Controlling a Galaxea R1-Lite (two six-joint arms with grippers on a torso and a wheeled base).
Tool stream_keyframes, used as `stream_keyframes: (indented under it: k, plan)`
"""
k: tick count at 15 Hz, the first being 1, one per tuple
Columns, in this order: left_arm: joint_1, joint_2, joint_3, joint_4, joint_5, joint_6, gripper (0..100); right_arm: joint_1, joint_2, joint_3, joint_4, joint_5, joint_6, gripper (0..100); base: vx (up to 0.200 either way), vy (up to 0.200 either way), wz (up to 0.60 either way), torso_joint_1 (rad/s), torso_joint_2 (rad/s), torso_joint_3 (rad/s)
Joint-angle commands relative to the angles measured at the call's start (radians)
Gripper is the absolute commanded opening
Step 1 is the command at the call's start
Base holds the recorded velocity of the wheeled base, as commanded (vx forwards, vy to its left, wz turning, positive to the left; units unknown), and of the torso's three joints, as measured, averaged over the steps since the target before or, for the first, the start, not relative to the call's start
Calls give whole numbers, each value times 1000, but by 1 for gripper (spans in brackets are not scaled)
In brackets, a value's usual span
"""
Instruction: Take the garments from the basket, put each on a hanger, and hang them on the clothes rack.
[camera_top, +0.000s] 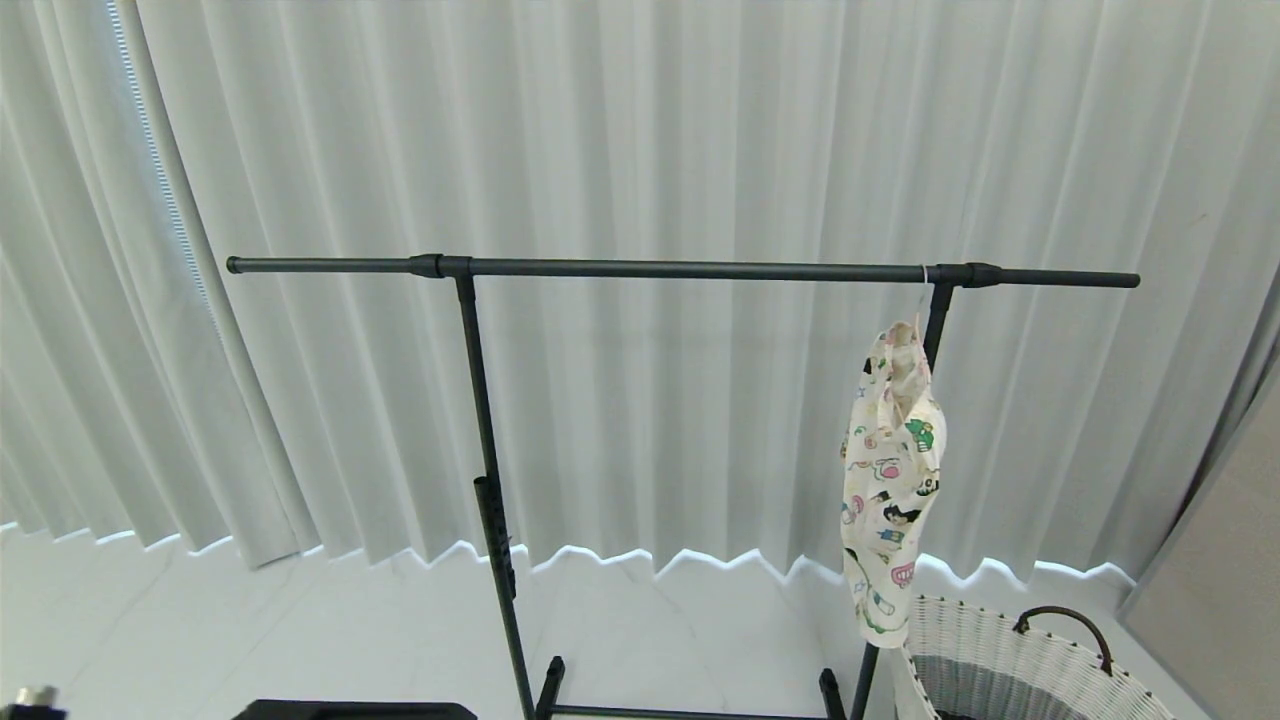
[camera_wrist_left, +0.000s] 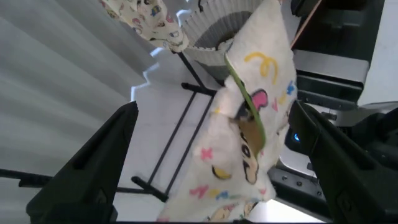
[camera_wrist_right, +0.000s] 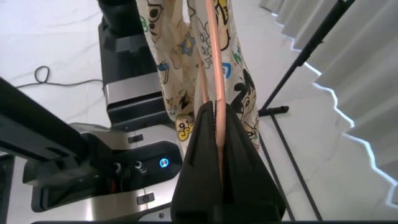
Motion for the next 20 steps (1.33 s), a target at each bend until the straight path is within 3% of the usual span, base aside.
stream_keyframes:
  k: [1,11,12,20]
  plan:
    - [-12,101,0,-42,-42,-1,100,7,2,2,-1,0,-2,0,0,0,0,0,0,0]
    - [22,115,59,-51,-70,2,100,7,3,-6,1,0,-58,0,0,0,0,0,0,0]
    - [22,117,59,-51,-70,2,0,7,3,-6,1,0,-63,0,0,0,0,0,0,0]
    - [25,109,83,-53,-59,1,0,7,3,-23,-1,-3,-69,0,0,0,0,0,0,0]
